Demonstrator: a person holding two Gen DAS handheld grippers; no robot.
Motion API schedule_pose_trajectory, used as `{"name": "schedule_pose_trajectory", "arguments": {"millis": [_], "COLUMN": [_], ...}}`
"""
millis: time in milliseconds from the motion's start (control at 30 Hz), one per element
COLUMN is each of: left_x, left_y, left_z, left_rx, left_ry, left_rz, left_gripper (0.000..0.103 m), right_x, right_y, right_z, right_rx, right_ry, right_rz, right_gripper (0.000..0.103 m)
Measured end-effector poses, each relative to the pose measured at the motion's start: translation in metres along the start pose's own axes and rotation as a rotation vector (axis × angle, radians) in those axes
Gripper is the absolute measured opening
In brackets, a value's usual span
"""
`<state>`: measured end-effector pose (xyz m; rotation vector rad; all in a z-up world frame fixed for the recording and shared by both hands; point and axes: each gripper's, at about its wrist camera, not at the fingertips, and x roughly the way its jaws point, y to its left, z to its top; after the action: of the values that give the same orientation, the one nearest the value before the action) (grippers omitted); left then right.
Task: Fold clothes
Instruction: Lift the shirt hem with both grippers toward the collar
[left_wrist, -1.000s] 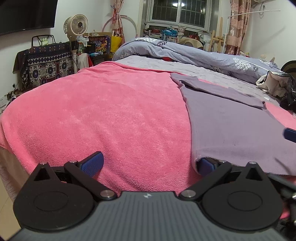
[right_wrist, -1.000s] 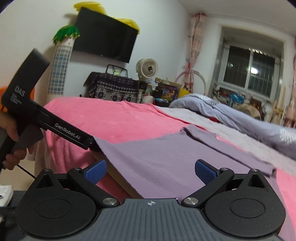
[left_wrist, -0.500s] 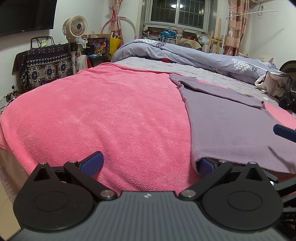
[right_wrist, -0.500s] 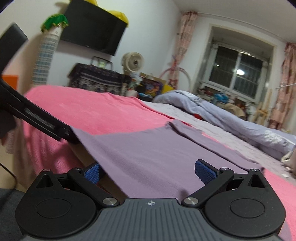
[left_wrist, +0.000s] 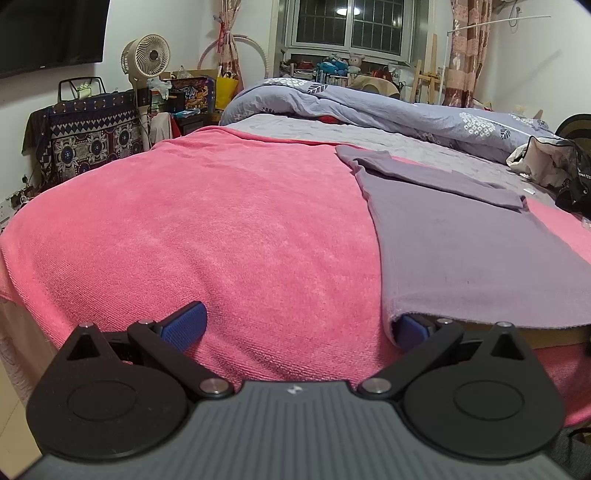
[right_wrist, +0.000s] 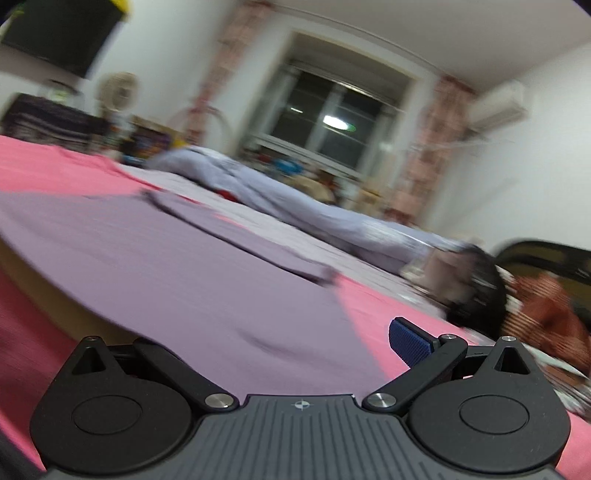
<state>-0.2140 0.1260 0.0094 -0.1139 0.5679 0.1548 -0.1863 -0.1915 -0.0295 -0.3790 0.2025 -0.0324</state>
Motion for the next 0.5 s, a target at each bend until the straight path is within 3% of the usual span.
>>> {"name": "schedule_pose_trajectory", "arguments": {"millis": [267,367,500], "left_x": [0.000,0.000,0.000], "left_y": [0.000,0.000,0.000], "left_z": [-0.001,0.000,0.000], "left_rx": [0.013,0.019,0.022], "left_ry": [0.003,0.004,0.007], "left_rz": [0.004,0.006,0.007], "left_gripper": [0.103,0.103,0.103], "right_x": [0.011,0.010,0.013], "right_y": [-0.067,-0.090,-0.090], "right_z": [-0.037,-0.050,-0.052], "right_rx": [0.174,0.237,0.229], "right_ry": [0.132,0.150,0.151], "right_rz": [-0.211,-0.164,-0.171], "right_gripper": [0.103,0.103,0.103]}}
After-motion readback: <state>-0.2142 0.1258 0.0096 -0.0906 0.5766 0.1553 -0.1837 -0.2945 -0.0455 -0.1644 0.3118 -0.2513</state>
